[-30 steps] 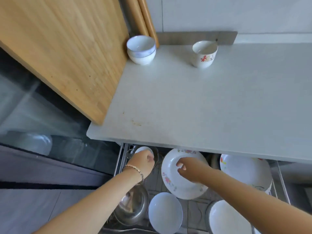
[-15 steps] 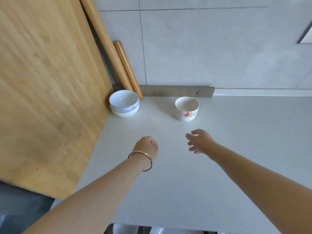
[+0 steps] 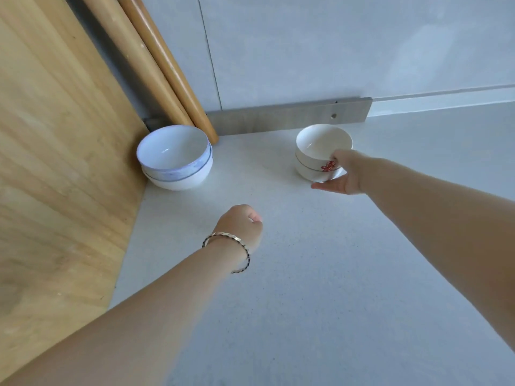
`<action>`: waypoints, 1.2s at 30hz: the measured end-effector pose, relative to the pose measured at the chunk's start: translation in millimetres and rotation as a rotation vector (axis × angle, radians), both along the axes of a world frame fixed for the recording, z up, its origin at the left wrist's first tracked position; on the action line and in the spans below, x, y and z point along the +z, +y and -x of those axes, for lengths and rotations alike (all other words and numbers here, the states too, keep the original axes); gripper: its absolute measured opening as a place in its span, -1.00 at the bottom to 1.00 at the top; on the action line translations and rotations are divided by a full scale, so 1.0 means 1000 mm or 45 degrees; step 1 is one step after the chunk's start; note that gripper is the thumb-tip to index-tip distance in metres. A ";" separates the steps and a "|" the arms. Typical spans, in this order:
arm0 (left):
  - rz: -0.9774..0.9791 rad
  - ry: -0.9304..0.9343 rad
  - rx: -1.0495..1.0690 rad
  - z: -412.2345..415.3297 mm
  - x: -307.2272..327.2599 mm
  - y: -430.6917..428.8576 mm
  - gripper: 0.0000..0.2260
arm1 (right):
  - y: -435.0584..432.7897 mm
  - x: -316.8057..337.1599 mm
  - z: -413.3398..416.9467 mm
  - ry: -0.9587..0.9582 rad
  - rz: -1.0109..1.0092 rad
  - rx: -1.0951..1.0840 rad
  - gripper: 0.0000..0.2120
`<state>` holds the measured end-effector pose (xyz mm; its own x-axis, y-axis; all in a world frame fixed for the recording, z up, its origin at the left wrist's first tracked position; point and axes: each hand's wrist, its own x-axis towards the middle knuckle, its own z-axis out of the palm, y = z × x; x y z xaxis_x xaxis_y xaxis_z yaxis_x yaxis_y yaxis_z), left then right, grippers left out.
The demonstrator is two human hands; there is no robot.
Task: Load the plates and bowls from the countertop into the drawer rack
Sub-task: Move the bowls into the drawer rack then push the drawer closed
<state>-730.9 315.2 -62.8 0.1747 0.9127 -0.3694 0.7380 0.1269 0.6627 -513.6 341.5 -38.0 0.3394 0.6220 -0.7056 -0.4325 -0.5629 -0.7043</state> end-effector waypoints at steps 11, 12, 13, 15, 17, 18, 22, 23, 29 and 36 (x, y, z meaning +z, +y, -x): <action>0.505 -0.624 0.270 -0.019 0.032 -0.077 -0.79 | -0.117 0.011 0.008 -0.003 -0.033 0.139 -0.78; 0.630 -0.684 0.263 -0.023 0.039 -0.091 -0.72 | -0.140 0.014 0.008 0.004 -0.005 0.198 -0.77; 0.725 -0.706 0.218 -0.026 0.045 -0.107 -0.68 | -0.165 0.018 0.008 0.016 0.022 0.264 -0.76; 0.808 -0.700 0.109 -0.031 0.051 -0.143 -0.68 | -0.218 0.024 0.011 0.009 0.060 0.412 -0.77; 0.815 -0.666 0.068 -0.032 0.052 -0.182 -0.68 | -0.271 0.032 0.012 -0.050 0.088 0.569 -0.76; 0.824 -0.635 0.058 -0.031 0.051 -0.204 -0.67 | -0.296 0.037 0.013 -0.089 0.099 0.643 -0.73; 0.813 -0.449 -0.013 -0.025 0.036 -0.295 -0.61 | -0.378 0.035 0.015 -0.259 0.220 0.949 -0.61; 0.804 -0.405 -0.017 -0.024 0.030 -0.316 -0.60 | -0.394 0.029 0.016 -0.275 0.266 1.031 -0.61; 0.695 -0.067 -0.290 -0.016 -0.017 -0.397 -0.46 | -0.439 -0.017 0.019 -0.718 0.268 1.544 -0.56; 0.826 -0.001 -0.335 -0.006 -0.071 -0.421 -0.45 | -0.452 -0.092 0.046 -0.994 0.144 1.916 -0.53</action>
<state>-725.2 -105.5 -134.3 0.3599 0.4352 -0.8253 0.7982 0.3143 0.5139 -559.9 -110.1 -129.8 -0.1980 0.6556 -0.7287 0.8962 -0.1799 -0.4054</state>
